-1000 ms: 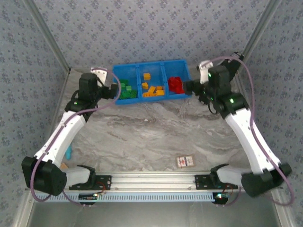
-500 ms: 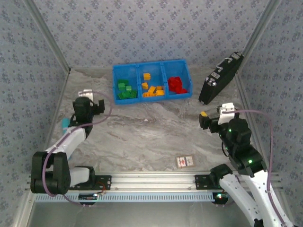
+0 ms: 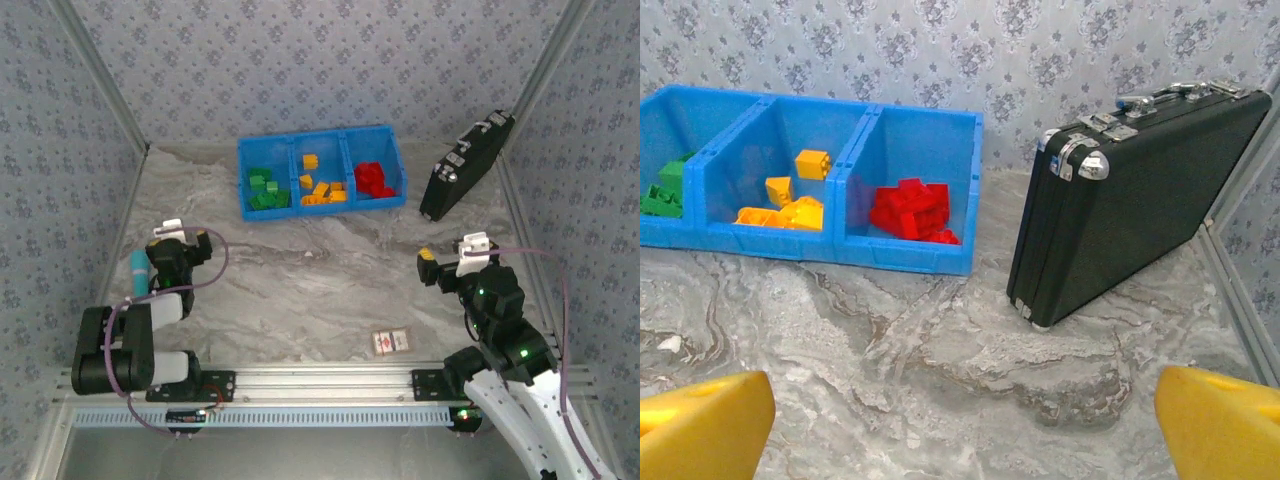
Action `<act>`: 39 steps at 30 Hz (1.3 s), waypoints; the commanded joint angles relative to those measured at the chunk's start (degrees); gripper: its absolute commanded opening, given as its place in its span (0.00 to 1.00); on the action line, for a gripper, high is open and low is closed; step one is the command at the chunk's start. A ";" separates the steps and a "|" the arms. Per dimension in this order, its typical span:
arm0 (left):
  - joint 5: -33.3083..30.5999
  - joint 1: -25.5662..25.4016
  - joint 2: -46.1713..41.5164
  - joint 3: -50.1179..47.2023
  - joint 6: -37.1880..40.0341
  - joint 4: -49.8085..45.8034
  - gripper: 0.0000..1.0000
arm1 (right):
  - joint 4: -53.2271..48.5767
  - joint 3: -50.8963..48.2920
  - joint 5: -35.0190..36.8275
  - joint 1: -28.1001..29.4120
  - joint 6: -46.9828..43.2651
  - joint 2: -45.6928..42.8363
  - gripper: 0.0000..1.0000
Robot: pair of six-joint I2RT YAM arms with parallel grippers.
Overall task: Sort the legos into containers by color
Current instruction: Reset both arms
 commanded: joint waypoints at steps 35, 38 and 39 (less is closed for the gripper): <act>8.45 -2.04 11.23 7.52 3.20 2.27 1.00 | 60.30 -17.75 -17.33 -25.93 -4.43 46.76 0.99; 8.40 -1.98 11.21 7.52 3.21 2.25 1.00 | 64.13 -16.03 -17.57 -26.13 -3.64 54.50 0.99; 8.47 -1.99 11.22 7.48 3.19 2.25 1.00 | 64.84 -15.10 -17.70 -26.01 -3.36 56.47 0.99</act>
